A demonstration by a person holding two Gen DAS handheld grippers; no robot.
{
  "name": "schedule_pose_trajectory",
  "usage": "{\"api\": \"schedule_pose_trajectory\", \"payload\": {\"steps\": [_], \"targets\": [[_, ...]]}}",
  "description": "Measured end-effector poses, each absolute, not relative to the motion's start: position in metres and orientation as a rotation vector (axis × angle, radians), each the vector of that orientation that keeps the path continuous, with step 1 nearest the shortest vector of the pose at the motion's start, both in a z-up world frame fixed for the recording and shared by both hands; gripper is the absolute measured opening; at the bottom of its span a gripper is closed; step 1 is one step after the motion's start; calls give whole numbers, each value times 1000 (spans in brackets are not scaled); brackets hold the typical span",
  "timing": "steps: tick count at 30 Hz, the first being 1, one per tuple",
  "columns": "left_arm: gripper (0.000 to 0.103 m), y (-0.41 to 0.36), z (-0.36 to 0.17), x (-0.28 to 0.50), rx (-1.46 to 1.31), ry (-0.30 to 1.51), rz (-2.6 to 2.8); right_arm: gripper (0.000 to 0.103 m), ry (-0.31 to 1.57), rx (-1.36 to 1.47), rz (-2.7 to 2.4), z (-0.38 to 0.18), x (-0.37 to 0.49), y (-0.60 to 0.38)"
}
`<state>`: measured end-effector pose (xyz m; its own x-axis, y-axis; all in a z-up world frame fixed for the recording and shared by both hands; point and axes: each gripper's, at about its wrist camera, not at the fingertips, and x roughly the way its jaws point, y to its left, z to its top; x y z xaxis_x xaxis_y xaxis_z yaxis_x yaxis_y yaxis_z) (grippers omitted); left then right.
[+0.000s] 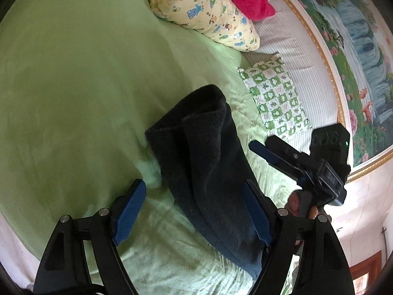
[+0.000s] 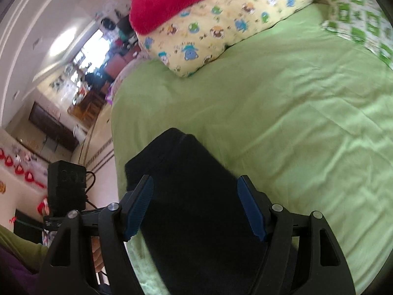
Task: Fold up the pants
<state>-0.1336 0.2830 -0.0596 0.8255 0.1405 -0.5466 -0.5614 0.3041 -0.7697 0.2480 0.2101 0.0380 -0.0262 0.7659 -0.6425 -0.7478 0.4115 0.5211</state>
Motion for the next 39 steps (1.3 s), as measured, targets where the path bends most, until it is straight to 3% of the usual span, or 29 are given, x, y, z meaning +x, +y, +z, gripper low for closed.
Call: {"api": "schedule_pose_trajectory", "payload": {"steps": [4, 10, 18, 21, 23, 39], "targets": [[80, 288, -60, -126, -1167, 426, 499, 71, 1046, -21, 1234, 38, 261, 232], [81, 284, -59, -114, -1118, 465, 523, 62, 1088, -113, 1294, 32, 267, 268], [75, 286, -58, -101, -1061, 495, 541, 34, 1114, -189, 1281, 22, 266, 293], [46, 285, -55, -91, -997, 536, 560, 24, 1088, -164, 1280, 28, 261, 286], [16, 284, -56, -87, -1009, 550, 514, 21, 1069, -138, 1279, 33, 258, 277], [16, 221, 25, -64, -857, 450, 351, 18, 841, 161, 1240, 92, 224, 155]]}}
